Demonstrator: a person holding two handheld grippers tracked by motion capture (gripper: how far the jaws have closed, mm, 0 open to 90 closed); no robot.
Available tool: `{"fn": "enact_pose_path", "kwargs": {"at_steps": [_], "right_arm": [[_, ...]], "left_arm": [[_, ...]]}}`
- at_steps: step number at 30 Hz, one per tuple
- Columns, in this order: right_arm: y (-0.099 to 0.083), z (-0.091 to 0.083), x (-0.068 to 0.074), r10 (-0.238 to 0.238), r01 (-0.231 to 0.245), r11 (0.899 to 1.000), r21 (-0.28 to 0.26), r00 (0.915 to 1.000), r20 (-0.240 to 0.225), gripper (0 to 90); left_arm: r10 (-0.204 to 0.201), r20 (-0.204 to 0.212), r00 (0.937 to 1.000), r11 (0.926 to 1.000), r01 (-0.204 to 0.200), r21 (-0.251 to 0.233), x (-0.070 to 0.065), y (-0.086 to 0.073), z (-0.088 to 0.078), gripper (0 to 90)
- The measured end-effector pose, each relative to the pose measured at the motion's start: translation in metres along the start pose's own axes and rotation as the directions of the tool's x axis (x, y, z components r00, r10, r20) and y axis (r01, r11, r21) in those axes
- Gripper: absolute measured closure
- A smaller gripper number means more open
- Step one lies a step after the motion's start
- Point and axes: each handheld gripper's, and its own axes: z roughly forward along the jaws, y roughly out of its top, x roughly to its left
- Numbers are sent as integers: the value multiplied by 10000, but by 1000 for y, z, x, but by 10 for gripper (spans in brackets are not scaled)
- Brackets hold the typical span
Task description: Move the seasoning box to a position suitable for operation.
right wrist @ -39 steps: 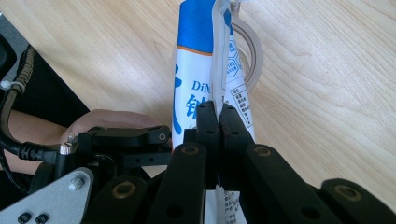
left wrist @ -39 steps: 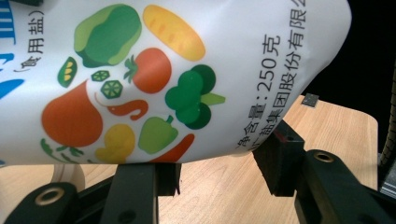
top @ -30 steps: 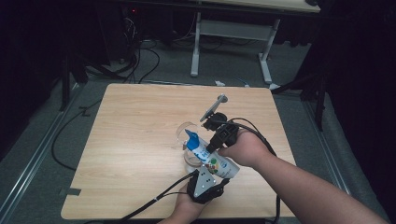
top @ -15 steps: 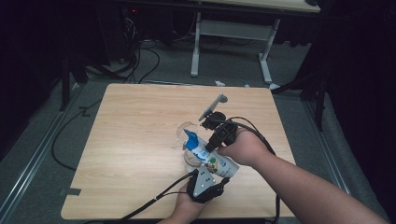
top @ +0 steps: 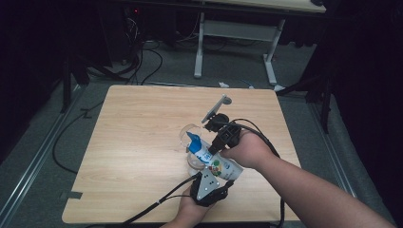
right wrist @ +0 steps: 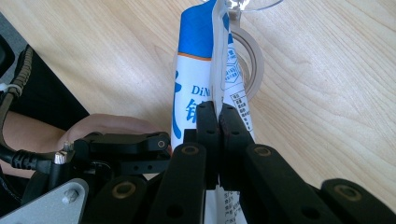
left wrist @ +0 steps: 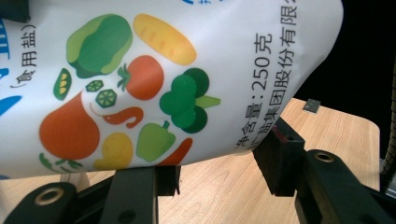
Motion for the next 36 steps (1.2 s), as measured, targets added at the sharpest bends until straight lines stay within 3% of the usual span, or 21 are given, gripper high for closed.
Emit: {"fn": "enact_pose_path", "kwargs": {"at_steps": [21,28,31,36], "right_arm": [[2,1,-2,-249,249,9997,-27,9997,27,891],[2,1,1,11,-11,10000,51,10000,-1,891],[2,1,-1,-252,252,9997,-7,9997,29,891],[2,1,0,-230,230,9997,-66,9997,43,891]], "left_arm": [[34,-15,10000,10000,-34,-18,0,2,0,555],[57,-10,10000,10000,-57,-26,0,2,0,555],[64,-8,10000,10000,-64,-49,0,2,0,555],[122,-17,9999,9999,-122,-64,-1,2,-1,555]]}}
